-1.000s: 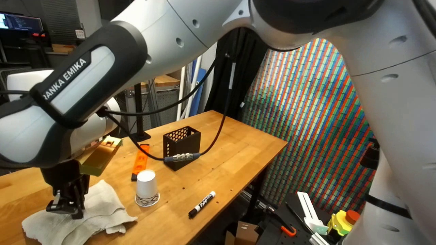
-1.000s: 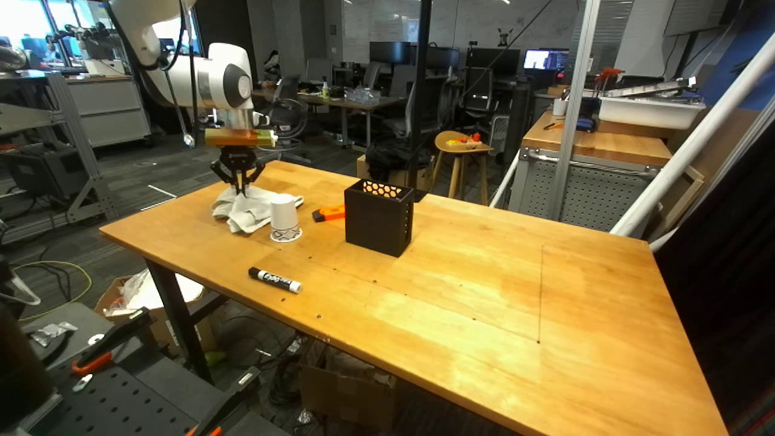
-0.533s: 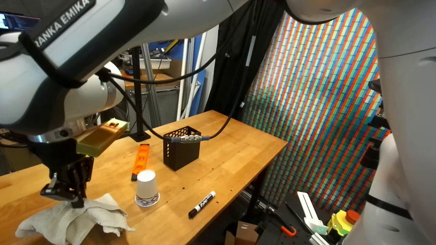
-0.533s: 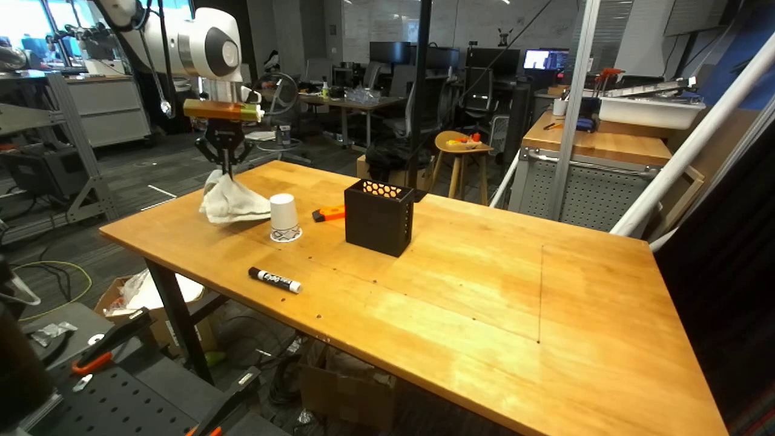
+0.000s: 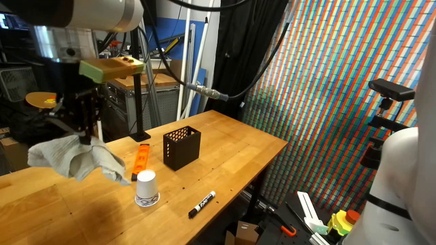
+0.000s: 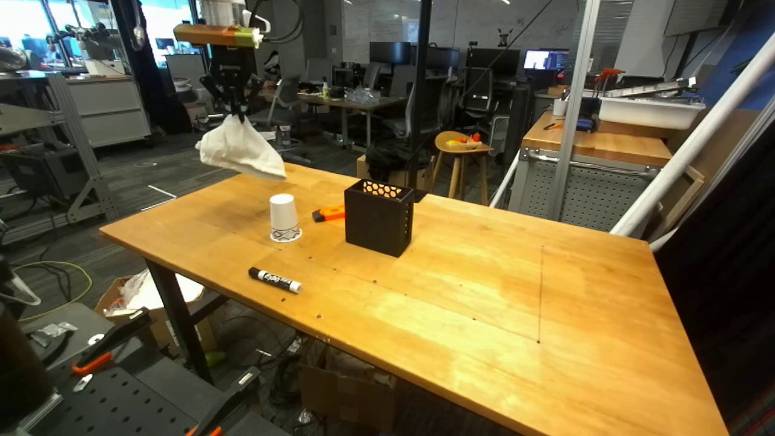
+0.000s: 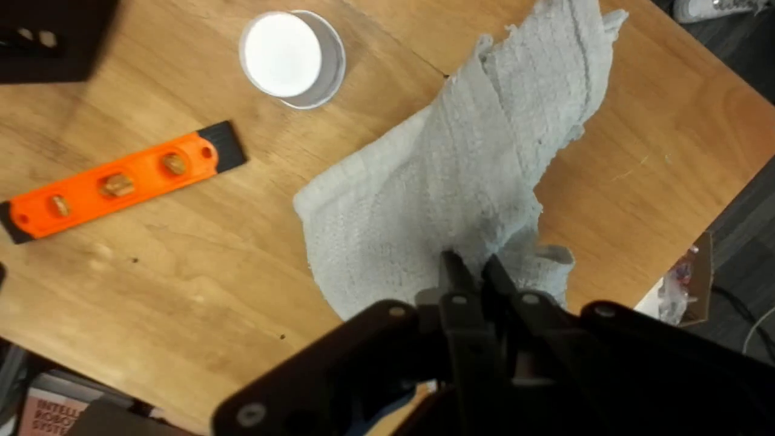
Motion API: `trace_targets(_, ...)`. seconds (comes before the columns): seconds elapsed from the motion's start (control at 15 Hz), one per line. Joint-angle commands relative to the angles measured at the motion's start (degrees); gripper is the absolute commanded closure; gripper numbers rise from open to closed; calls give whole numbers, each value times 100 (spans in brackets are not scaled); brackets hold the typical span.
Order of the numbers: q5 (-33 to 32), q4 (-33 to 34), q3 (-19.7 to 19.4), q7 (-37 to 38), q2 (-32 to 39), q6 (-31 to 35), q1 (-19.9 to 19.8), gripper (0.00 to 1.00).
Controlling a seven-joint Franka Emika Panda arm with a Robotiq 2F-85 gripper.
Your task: Put the towel inside the black box
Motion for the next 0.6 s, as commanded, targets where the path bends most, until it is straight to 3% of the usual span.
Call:
trace_targets(0.0, -19, -83, -288, -104, -493, -265, -309, 98)
trace_targets(0.53, 15, 343, -996, -1071, -409, -262, -1183, 98)
